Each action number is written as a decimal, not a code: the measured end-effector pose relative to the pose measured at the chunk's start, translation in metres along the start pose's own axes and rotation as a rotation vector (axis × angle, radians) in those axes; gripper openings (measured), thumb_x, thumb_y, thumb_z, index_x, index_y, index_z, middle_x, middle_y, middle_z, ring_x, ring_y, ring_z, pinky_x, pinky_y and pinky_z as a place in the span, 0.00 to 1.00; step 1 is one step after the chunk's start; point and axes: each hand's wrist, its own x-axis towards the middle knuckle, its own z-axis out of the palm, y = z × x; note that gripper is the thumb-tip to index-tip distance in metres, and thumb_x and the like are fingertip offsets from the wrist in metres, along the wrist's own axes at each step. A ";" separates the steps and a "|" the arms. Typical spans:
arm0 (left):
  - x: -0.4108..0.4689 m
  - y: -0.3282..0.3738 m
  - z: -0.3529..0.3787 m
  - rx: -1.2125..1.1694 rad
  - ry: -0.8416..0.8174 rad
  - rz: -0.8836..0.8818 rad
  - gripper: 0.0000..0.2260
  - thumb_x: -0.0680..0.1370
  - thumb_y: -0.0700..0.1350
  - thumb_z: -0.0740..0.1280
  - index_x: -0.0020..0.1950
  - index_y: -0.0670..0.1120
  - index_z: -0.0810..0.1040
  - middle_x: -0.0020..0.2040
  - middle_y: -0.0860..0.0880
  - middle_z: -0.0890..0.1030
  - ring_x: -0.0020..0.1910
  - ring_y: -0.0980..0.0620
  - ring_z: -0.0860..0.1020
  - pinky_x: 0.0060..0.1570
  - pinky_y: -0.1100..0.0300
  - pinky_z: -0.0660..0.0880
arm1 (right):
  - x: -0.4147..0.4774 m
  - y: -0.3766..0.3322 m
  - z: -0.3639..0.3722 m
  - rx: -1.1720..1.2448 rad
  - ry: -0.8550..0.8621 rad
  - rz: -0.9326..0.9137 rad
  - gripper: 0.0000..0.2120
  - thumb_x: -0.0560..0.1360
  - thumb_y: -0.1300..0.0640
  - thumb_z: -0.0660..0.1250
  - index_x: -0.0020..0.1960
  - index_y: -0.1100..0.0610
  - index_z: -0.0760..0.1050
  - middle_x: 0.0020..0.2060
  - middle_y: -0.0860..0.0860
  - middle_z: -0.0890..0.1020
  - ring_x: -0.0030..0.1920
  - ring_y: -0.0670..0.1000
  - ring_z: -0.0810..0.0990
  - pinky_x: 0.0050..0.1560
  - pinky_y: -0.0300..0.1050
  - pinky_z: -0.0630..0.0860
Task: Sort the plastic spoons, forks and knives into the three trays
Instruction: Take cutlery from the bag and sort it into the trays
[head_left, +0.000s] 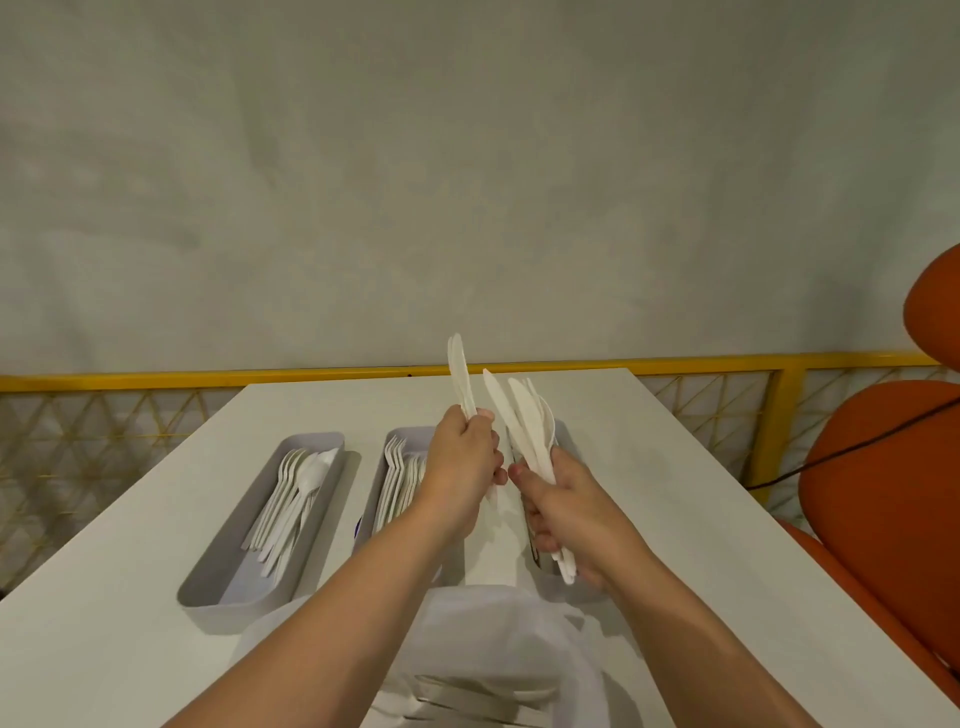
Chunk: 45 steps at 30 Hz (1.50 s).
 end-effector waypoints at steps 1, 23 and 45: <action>0.001 -0.001 0.001 0.008 -0.013 0.005 0.06 0.82 0.42 0.55 0.49 0.43 0.69 0.31 0.48 0.66 0.28 0.54 0.64 0.28 0.63 0.66 | 0.001 0.000 -0.002 0.009 -0.001 0.000 0.08 0.79 0.53 0.60 0.57 0.51 0.70 0.28 0.50 0.68 0.25 0.45 0.65 0.24 0.39 0.63; 0.046 -0.043 0.060 0.504 -0.262 -0.304 0.07 0.78 0.34 0.57 0.48 0.43 0.72 0.43 0.43 0.74 0.42 0.48 0.73 0.42 0.59 0.72 | 0.003 -0.017 -0.055 0.119 0.127 0.000 0.05 0.80 0.57 0.59 0.54 0.58 0.68 0.30 0.52 0.68 0.24 0.45 0.63 0.23 0.38 0.62; 0.036 0.040 0.004 -0.146 -0.034 0.022 0.07 0.77 0.35 0.63 0.43 0.44 0.68 0.38 0.46 0.78 0.32 0.52 0.74 0.26 0.65 0.73 | -0.008 -0.026 -0.056 0.270 -0.063 0.001 0.05 0.80 0.56 0.59 0.48 0.57 0.71 0.28 0.50 0.68 0.22 0.43 0.63 0.20 0.34 0.61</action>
